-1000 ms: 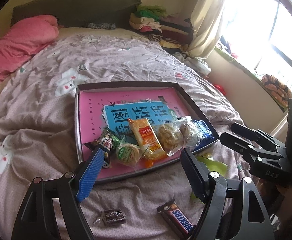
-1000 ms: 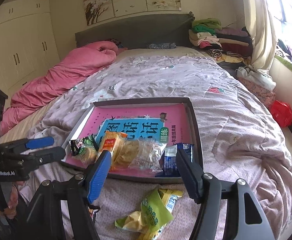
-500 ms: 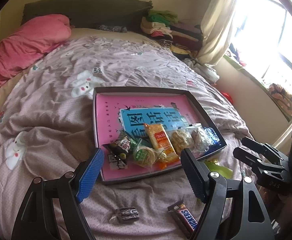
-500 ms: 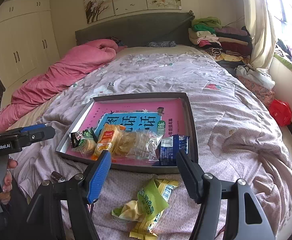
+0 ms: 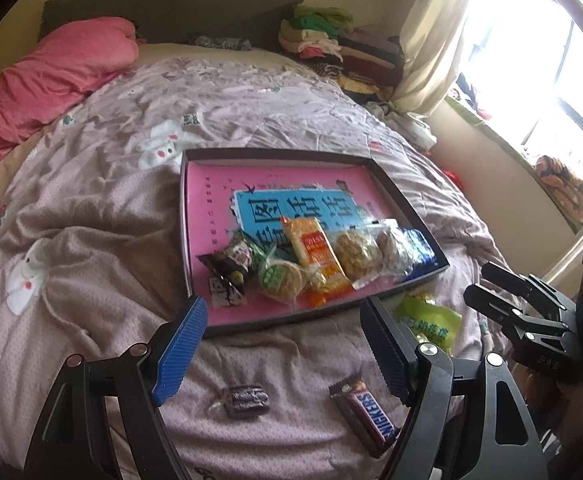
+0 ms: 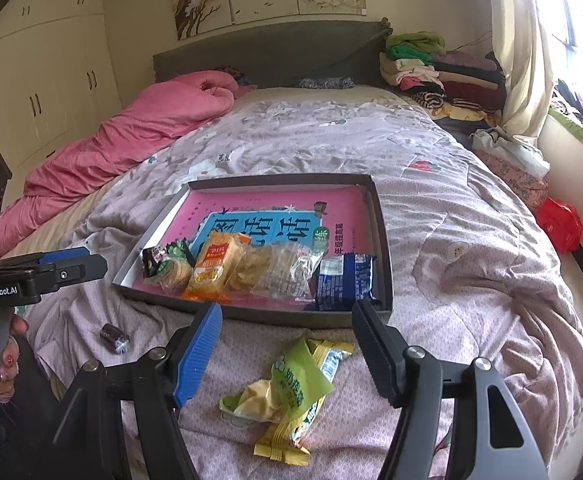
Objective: Organize snacks
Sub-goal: 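Move the left tool to the brown wrapped candy while the right tool approaches the green packet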
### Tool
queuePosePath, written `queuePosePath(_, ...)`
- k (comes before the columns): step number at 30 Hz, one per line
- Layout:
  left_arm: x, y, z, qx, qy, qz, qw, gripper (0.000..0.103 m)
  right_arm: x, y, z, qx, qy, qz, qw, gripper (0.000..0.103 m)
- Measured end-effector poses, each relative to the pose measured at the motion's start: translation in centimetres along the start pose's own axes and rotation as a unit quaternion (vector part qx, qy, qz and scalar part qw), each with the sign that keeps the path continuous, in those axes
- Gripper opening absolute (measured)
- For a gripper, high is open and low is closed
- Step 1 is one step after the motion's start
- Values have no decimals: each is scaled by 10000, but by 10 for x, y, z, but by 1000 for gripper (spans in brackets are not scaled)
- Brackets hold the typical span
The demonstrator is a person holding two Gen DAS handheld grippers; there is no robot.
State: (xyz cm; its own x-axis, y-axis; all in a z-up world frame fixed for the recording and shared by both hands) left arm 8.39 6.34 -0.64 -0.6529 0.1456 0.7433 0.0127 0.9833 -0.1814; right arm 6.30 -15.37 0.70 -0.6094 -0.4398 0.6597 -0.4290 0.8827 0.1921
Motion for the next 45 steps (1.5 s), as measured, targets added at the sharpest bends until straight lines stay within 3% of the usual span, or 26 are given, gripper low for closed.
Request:
queuePosePath(24,-21,20,39,90,774,-387,9962,80,-17,12,50,244,770,-112,9967,67)
queuePosePath(37,-35,24,54,2,1189,-476,9918,80,-25,21,57,361,895,-277,9949,67)
queuePosePath(45,-38,26,54,16,1210,-467,9915,80,-28,23,62,385,930,-224,9947,67)
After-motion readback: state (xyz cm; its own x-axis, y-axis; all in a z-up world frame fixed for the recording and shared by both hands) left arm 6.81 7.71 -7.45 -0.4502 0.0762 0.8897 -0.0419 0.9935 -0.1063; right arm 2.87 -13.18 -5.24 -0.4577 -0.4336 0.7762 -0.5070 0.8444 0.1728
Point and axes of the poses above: each gripper's, at about its wrist camera, not at the fingertips, and x roughly against the way its jaws point, y to its left, z to its underside, the point moved 4 cm from there along -x, roughly the way its jaws point, and after that the axes turned 7 degrees about -z, right-handed, at the moved point
